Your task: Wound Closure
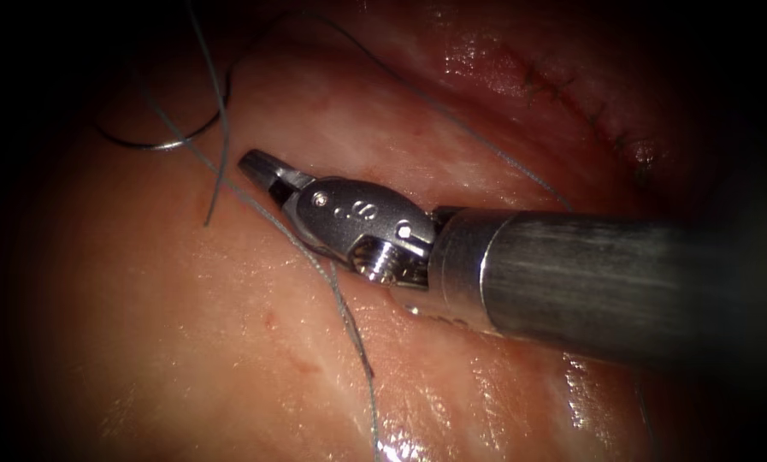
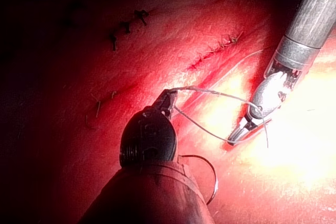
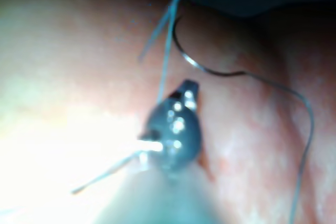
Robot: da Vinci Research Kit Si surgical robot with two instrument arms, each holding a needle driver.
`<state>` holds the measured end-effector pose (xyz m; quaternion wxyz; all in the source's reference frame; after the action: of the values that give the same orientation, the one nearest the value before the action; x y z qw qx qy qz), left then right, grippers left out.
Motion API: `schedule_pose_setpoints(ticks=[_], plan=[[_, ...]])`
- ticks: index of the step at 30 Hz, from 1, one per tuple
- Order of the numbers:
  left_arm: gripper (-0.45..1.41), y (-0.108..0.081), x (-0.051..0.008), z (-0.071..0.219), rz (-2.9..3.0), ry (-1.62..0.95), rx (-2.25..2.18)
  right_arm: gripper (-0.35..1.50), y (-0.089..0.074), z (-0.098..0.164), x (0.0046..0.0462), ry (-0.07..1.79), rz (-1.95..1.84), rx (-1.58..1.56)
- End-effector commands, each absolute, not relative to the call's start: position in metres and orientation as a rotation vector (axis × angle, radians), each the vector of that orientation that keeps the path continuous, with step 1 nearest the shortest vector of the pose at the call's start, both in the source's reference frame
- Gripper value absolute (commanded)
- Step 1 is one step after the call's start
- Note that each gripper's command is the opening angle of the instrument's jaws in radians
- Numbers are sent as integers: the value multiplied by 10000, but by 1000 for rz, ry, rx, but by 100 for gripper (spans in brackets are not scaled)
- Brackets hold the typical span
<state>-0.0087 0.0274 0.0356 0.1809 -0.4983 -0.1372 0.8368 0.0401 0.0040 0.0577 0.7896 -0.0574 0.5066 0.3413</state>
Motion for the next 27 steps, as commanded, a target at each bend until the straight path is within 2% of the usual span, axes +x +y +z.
schedule_pose_setpoints(ticks=[1,5,6,7,8,13,15,18,25,26,27], plan=[[-45,272,-90,362,2363,-390,-1411,-35,36,582,405,1094,733,-119],[-45,272,-80,359,2356,-384,-1417,-35,38,577,403,1118,733,-119],[-45,272,-74,358,2356,-379,-1417,-1,39,575,402,1131,737,-124],[-45,271,-69,358,2359,-376,-1415,66,41,572,400,1139,750,-141],[-45,268,-56,357,2368,-365,-1405,120,46,564,393,1157,772,-166],[-45,259,-4,355,2408,-295,-1340,126,59,522,347,1214,799,-183],[-45,258,28,353,2436,-249,-1283,126,60,500,312,1196,789,-213],[-45,260,55,350,2456,-208,-1230,128,51,493,279,1173,795,-235],[-45,273,90,349,2499,-115,-1074,131,26,505,257,1119,780,-251],[-35,277,89,352,2495,-105,-1062,131,21,509,258,1113,767,-240],[12,277,86,354,2494,-102,-1058,130,19,510,259,1111,762,-236]])
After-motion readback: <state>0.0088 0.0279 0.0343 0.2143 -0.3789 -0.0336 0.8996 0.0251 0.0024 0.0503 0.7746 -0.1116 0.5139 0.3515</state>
